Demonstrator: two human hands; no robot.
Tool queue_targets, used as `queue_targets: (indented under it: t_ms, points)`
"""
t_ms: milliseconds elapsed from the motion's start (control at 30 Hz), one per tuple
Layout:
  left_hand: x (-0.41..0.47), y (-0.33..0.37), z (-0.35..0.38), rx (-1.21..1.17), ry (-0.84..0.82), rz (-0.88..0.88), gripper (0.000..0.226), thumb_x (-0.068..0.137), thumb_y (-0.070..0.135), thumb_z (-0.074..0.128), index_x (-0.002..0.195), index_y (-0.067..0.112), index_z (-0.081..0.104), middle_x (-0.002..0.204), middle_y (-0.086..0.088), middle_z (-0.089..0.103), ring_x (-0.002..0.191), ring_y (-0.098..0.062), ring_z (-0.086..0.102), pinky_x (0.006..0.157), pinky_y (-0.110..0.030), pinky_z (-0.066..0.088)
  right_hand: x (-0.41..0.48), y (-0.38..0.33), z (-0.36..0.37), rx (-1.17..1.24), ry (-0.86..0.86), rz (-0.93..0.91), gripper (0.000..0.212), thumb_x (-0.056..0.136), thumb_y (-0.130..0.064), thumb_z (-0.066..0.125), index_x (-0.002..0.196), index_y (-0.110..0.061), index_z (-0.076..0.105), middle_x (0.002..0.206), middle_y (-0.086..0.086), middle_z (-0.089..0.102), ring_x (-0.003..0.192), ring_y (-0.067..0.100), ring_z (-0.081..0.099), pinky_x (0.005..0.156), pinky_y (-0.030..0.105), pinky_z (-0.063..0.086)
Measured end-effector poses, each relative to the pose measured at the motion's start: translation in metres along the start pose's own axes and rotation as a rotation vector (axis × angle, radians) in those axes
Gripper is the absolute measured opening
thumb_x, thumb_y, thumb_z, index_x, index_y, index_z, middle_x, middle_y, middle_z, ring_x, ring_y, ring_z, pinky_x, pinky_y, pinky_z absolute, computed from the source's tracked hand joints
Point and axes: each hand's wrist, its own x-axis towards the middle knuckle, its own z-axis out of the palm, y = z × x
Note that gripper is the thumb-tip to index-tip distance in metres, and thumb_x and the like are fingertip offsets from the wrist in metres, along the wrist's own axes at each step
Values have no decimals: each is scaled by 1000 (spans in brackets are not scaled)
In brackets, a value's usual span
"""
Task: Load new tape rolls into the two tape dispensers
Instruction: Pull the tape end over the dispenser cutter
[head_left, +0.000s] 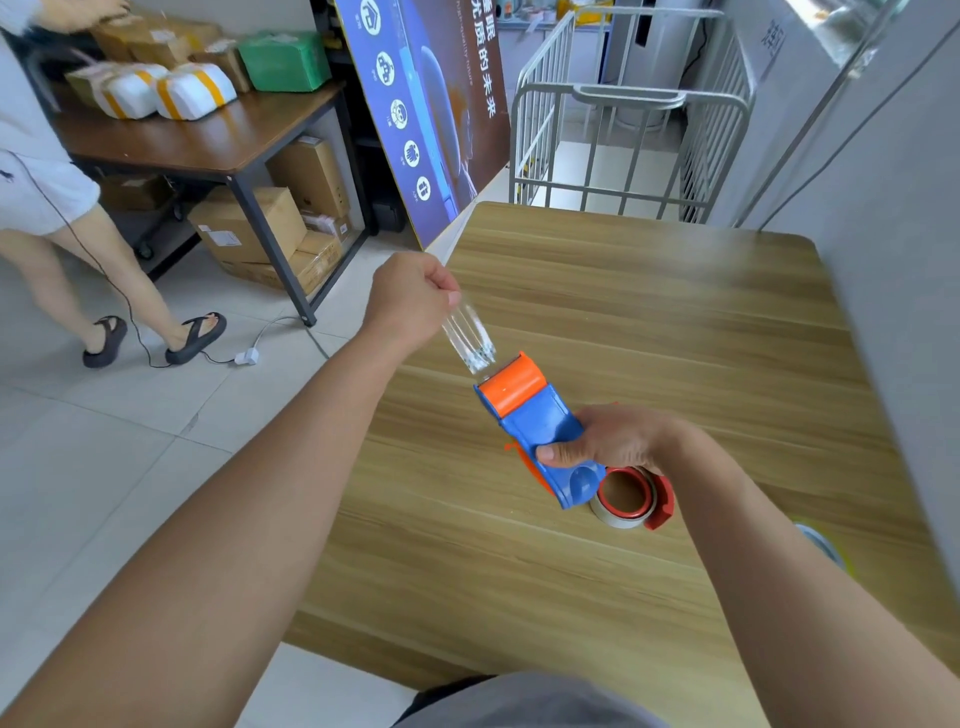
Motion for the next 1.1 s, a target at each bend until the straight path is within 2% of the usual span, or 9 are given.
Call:
queue_targets:
  t_ms: [100, 200, 367, 600, 700, 800, 933, 1000, 1100]
  points:
    - [3, 2, -3, 34, 46, 24, 24, 79, 5, 63, 63, 22, 58, 70, 0, 57, 72, -22, 58, 74, -37, 56, -2, -3, -2, -7, 26, 27, 38, 82, -48, 67, 99, -14, 69, 99, 5, 71, 91, 21, 64, 97, 37, 46]
    - [7, 4, -8, 49, 78, 46, 17, 80, 6, 64, 69, 18, 61, 79, -4, 58, 74, -21, 57, 72, -32, 52, -2, -3, -5, -9, 14, 37, 29, 80, -50, 69, 87, -21, 68, 91, 0, 71, 91, 22, 65, 97, 37, 47]
    - [-1, 14, 1, 80, 101, 122, 8, 81, 5, 59, 78, 11, 64, 77, -7, 61, 69, -21, 55, 65, -30, 48, 4, -7, -6, -91, 47, 131, 60, 79, -60, 64, 108, -8, 66, 113, 12, 70, 108, 30, 63, 103, 45, 44]
    - [-15, 19, 9, 83, -39, 275, 11, 80, 5, 61, 75, 14, 66, 63, 11, 54, 59, -3, 49, 55, -16, 40, 16, -9, -4, 36, 137, 204, 59, 80, -55, 65, 115, -8, 59, 114, 13, 66, 105, 33, 63, 94, 40, 47]
    - [-23, 19, 12, 89, -79, 299, 10, 79, 7, 62, 73, 15, 66, 63, 9, 57, 58, -3, 50, 53, -8, 38, 20, -15, -2, 125, 183, 235, 65, 81, -54, 66, 124, -6, 54, 121, 15, 62, 108, 34, 61, 91, 40, 47]
    - [-33, 17, 21, 115, -121, 327, 8, 79, 7, 61, 77, 11, 68, 73, -7, 67, 66, -15, 55, 66, -29, 49, 23, -21, 0, 264, 246, 233, 67, 79, -51, 69, 124, -5, 53, 119, 15, 62, 108, 35, 60, 89, 42, 48]
    - [-47, 11, 37, 224, -186, 404, 17, 84, 3, 52, 91, 6, 68, 95, -12, 68, 85, -28, 61, 76, -42, 50, 26, -27, -2, 412, 322, 200, 44, 77, -45, 74, 95, -9, 57, 86, 5, 61, 79, 26, 59, 62, 32, 44]
    - [-53, 5, 45, 341, -216, 474, 24, 85, 0, 47, 100, 4, 66, 111, -16, 64, 102, -31, 58, 83, -42, 48, 25, -28, -3, 513, 331, 165, 37, 78, -40, 75, 89, -9, 58, 91, 8, 65, 85, 28, 63, 71, 35, 51]
    - [-60, -4, 55, 446, -248, 553, 35, 82, -4, 41, 110, 3, 60, 116, -19, 60, 109, -33, 54, 89, -43, 44, 21, -29, -5, 805, 307, 77, 39, 84, -23, 71, 114, 0, 60, 118, 17, 67, 110, 33, 64, 100, 50, 48]
